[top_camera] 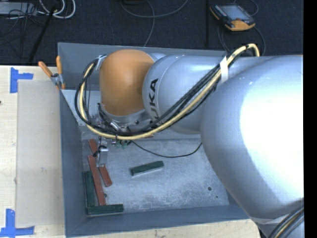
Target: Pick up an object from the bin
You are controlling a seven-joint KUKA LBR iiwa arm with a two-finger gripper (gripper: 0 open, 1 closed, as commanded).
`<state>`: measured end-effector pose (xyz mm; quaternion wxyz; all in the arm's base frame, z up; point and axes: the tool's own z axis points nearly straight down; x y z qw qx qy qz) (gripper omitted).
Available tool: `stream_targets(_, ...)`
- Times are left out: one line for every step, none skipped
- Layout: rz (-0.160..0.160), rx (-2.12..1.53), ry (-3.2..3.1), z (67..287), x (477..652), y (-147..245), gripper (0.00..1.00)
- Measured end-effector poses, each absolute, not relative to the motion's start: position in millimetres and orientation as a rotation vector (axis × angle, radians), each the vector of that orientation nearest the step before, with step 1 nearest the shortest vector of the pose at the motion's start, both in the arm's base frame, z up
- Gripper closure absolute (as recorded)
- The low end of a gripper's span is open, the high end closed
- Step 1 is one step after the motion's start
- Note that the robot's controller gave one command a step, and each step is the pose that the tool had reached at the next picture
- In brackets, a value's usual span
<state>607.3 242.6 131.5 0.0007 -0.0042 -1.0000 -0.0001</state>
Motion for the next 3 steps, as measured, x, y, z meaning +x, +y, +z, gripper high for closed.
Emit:
stream_targets(0.002,0.335,-3.12,88.6,601.3,245.4,0.0)
stream_targets(-0.001,0.811,-3.039,74.4,586.5,236.6,0.0)
stream_targets(-0.002,1.058,-2.962,71.6,620.7,233.3,0.0)
